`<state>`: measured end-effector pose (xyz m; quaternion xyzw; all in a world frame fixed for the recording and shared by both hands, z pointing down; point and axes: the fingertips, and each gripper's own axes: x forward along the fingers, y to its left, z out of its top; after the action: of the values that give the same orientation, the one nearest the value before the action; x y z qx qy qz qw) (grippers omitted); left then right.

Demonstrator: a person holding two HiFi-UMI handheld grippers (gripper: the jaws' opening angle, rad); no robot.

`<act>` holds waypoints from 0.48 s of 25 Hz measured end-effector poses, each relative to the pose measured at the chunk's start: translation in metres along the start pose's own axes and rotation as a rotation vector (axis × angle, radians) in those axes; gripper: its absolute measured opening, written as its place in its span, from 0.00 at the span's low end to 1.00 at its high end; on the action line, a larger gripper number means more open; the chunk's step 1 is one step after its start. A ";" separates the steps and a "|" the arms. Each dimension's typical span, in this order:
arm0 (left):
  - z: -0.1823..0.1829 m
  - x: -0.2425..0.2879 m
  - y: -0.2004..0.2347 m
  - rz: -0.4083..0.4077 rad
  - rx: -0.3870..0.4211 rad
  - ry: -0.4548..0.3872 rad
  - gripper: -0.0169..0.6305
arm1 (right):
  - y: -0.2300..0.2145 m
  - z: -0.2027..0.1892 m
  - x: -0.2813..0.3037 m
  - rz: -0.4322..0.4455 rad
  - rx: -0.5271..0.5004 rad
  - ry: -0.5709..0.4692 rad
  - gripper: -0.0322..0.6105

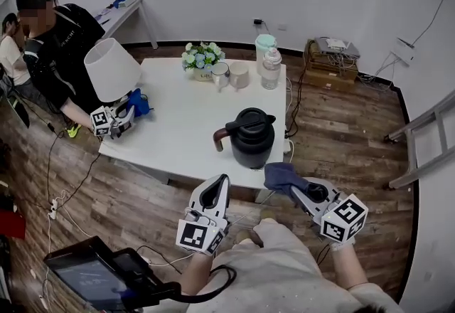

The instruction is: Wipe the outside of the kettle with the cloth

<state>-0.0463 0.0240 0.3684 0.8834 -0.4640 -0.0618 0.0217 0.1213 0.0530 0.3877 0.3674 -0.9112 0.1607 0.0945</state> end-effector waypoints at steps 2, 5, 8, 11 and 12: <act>0.000 0.001 -0.010 -0.021 0.001 0.001 0.04 | 0.001 -0.002 -0.007 -0.009 -0.003 0.004 0.15; 0.000 0.000 -0.019 -0.041 -0.011 0.003 0.04 | 0.004 -0.007 -0.011 -0.013 -0.002 0.006 0.15; -0.001 -0.002 -0.019 -0.043 -0.013 0.008 0.04 | 0.006 -0.009 -0.012 -0.015 0.008 0.000 0.15; -0.005 -0.006 -0.016 -0.040 0.007 0.009 0.04 | 0.009 -0.012 -0.014 -0.016 0.023 -0.001 0.15; -0.005 -0.006 -0.017 -0.040 0.003 0.009 0.04 | 0.010 -0.013 -0.015 -0.016 0.026 0.000 0.15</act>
<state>-0.0353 0.0385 0.3725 0.8929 -0.4461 -0.0575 0.0215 0.1257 0.0743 0.3934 0.3757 -0.9062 0.1716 0.0908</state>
